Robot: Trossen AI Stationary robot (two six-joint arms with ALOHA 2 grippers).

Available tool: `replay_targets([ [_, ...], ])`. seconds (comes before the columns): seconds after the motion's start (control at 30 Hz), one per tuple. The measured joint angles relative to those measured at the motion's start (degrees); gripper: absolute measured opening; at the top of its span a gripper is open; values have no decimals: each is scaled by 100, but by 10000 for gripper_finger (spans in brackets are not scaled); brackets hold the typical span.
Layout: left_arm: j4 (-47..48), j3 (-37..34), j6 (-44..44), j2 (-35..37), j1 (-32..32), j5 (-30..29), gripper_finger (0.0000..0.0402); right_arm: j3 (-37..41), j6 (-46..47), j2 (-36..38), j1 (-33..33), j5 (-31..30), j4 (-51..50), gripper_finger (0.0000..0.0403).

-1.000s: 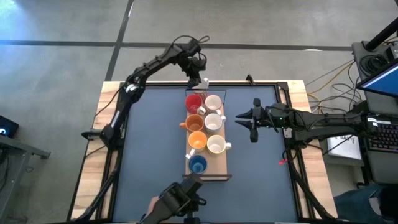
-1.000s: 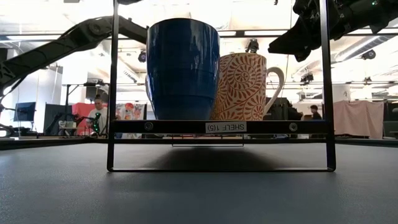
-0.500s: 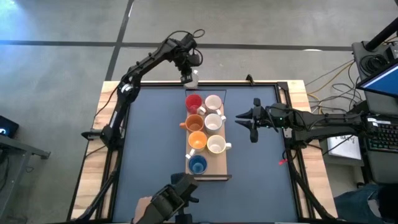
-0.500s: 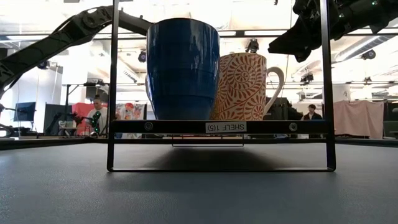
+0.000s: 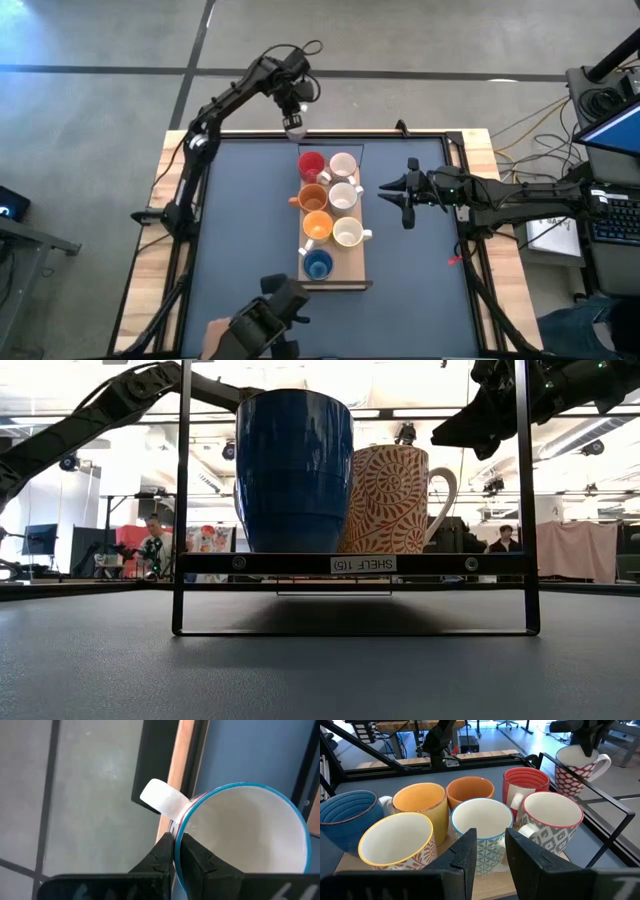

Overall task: Place coffee mugs
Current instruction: Put the red patterned mug on the shelf

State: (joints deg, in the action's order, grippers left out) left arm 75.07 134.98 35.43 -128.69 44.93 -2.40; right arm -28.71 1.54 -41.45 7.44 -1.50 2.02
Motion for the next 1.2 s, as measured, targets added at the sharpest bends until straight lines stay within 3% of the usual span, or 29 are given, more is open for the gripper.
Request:
replay_targets([
  [0.33, 597, -21, -495, 513, 107, 533, 1, 0, 26, 0, -2, 2, -2, 93],
  [0.77, 1312, -223, -1536, 1582, -12, 550, 1, 61, 165, 0, -8, 193, -13, 93],
  [0.9, 1261, -811, -1817, 2131, -292, 529, 0, 61, 301, 4, -87, 423, -5, 93],
  [1.2, 122, -3228, -2701, 3944, -1445, 254, 1, 22, 585, 17, -702, 496, 54, 93],
])
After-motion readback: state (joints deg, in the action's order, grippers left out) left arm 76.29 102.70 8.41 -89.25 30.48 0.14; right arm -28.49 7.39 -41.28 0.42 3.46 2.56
